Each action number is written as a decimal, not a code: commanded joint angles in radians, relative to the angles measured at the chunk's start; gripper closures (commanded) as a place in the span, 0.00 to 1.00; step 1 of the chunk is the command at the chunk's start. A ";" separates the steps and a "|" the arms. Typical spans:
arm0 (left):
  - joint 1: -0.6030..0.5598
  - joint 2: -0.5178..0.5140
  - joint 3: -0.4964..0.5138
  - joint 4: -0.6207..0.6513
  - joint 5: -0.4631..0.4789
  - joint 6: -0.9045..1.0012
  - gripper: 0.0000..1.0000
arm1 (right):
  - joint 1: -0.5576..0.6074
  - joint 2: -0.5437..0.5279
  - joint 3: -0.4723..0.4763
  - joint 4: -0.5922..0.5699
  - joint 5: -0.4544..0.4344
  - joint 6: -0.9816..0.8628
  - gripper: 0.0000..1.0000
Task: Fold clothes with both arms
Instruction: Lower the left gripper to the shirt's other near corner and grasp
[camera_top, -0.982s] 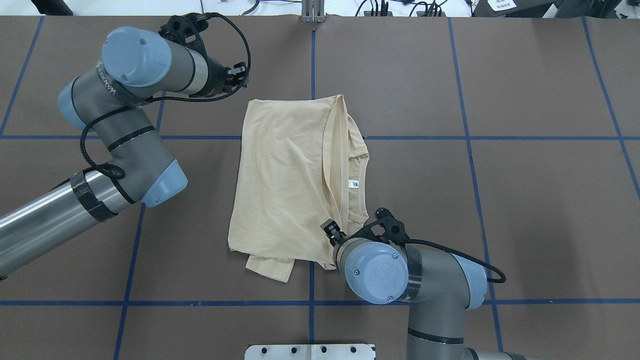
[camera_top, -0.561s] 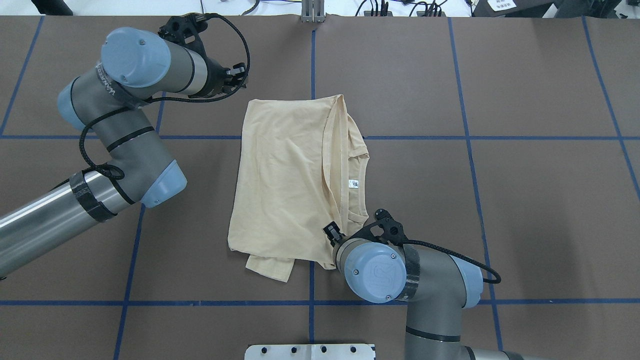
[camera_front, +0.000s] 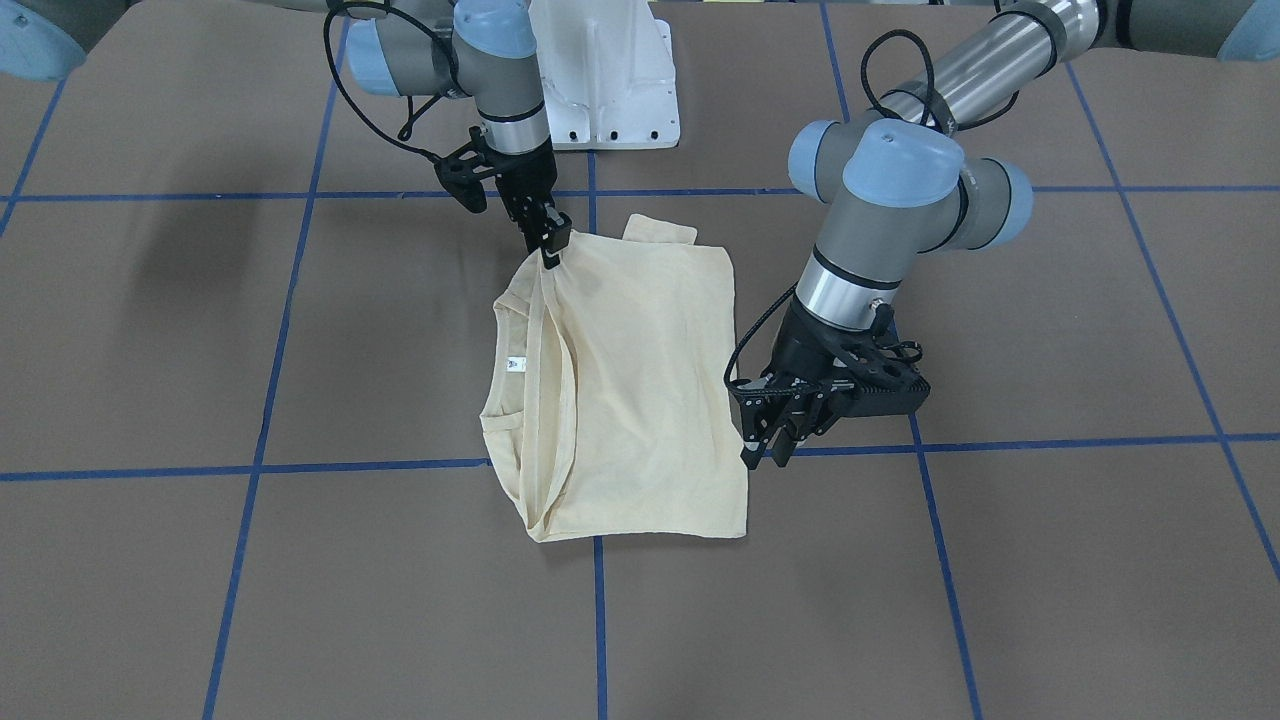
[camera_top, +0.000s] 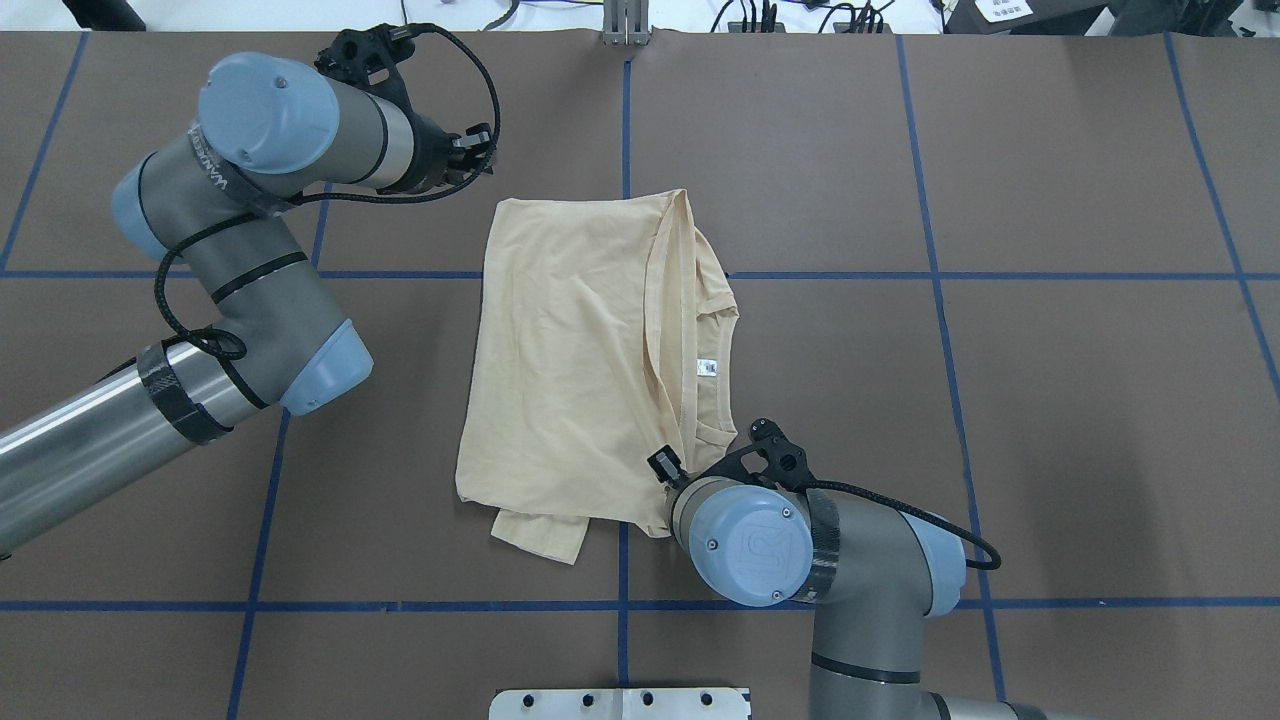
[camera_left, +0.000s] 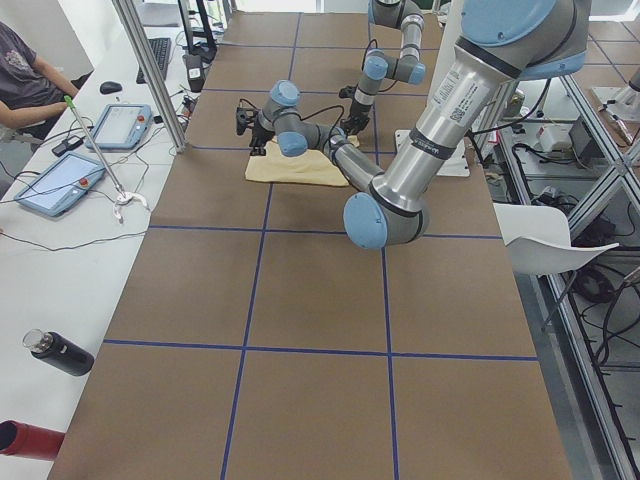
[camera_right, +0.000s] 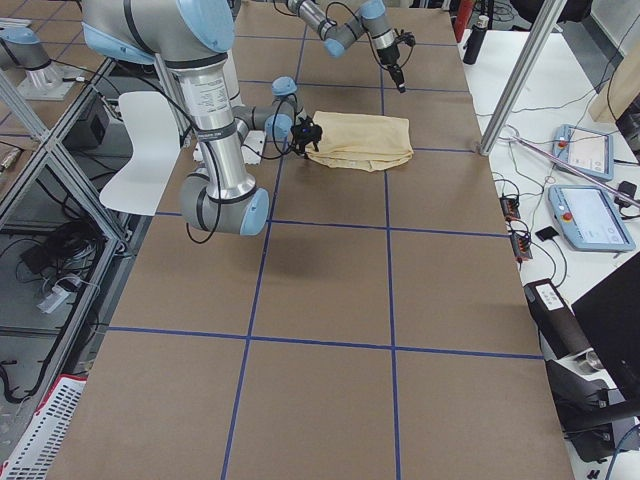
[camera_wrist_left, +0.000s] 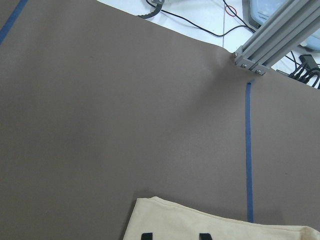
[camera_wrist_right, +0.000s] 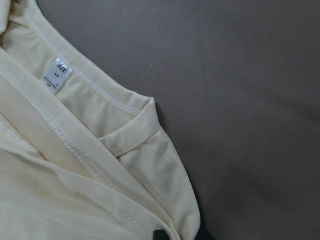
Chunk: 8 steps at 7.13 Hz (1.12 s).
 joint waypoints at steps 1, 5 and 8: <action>0.000 0.000 -0.002 0.000 0.000 0.000 0.58 | 0.001 0.000 0.005 0.000 0.000 0.001 1.00; 0.059 0.151 -0.200 -0.005 0.005 -0.142 0.58 | 0.009 -0.063 0.099 -0.005 0.010 -0.001 1.00; 0.341 0.343 -0.411 -0.006 0.165 -0.474 0.58 | -0.034 -0.101 0.146 -0.011 0.005 0.001 1.00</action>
